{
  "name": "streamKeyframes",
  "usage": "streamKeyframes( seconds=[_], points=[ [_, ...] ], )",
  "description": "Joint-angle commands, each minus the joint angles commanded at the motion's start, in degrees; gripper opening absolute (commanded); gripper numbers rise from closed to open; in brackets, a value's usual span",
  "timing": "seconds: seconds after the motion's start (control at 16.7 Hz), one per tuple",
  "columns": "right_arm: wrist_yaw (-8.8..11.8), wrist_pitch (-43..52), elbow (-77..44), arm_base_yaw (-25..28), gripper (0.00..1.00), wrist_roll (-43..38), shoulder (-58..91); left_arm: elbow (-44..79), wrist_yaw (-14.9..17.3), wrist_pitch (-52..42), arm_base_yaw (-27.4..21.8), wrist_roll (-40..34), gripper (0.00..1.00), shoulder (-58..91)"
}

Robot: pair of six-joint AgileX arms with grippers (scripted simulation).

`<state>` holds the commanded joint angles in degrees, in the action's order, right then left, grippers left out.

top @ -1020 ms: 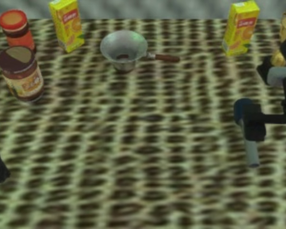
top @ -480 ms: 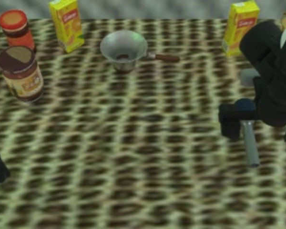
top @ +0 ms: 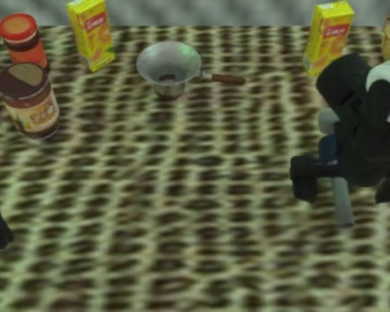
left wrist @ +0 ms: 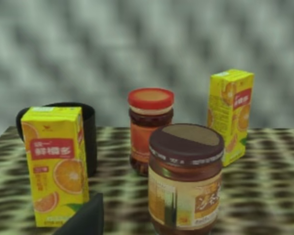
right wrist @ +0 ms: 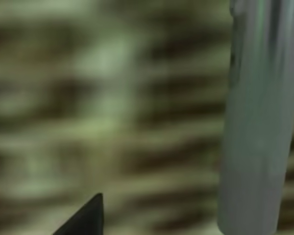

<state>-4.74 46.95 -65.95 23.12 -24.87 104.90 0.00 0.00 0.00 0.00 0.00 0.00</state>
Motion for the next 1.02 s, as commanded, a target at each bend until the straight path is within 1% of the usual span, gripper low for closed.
streamKeyframes(
  seconds=[0.18, 0.3, 0.6, 1.02],
  points=[
    [0.01, -8.21, 3.72, -0.42, 1.00, 0.35, 4.13, 0.00, 0.00, 0.00, 0.00, 0.00, 1.00, 0.00],
    [0.01, -11.54, 5.38, -0.61, 1.00, 0.50, 6.07, 0.00, 0.00, 0.00, 0.00, 0.00, 1.00, 0.00],
    [0.01, -12.46, 5.86, -0.67, 1.00, 0.55, 6.65, 0.00, 0.00, 0.00, 0.00, 0.00, 1.00, 0.00],
    [0.01, -12.46, 5.86, -0.67, 0.47, 0.55, 6.65, 0.00, 0.00, 0.00, 0.00, 0.00, 1.00, 0.00]
  ],
)
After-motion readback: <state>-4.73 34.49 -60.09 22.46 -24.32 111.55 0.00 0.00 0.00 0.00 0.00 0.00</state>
